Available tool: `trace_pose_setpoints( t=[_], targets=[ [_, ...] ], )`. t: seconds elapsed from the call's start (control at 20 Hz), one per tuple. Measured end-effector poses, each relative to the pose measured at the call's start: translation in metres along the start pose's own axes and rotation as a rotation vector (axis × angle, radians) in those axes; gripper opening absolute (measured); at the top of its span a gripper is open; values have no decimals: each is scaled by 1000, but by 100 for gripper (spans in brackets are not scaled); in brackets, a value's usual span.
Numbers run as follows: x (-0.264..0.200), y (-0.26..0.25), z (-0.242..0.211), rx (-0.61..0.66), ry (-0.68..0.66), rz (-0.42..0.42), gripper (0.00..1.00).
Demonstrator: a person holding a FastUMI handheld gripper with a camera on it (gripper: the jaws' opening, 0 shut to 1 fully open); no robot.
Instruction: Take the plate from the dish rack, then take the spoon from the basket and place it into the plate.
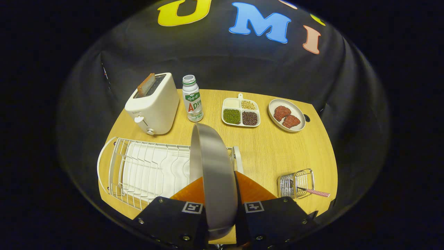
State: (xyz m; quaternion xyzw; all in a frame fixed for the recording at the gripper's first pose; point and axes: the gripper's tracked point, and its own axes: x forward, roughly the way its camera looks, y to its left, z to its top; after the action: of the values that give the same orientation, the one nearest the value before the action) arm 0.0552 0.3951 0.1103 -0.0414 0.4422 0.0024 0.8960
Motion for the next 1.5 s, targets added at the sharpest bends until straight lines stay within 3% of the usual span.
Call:
trace_pose_setpoints(
  t=[0.4, 0.8, 1.5],
  targets=[
    [-64, -51, -13, 78, -30, 152, 29],
    [-104, -139, -51, 91, -65, 126, 29],
    [-71, -180, -149, 146, -110, 303, 29]
  ],
)
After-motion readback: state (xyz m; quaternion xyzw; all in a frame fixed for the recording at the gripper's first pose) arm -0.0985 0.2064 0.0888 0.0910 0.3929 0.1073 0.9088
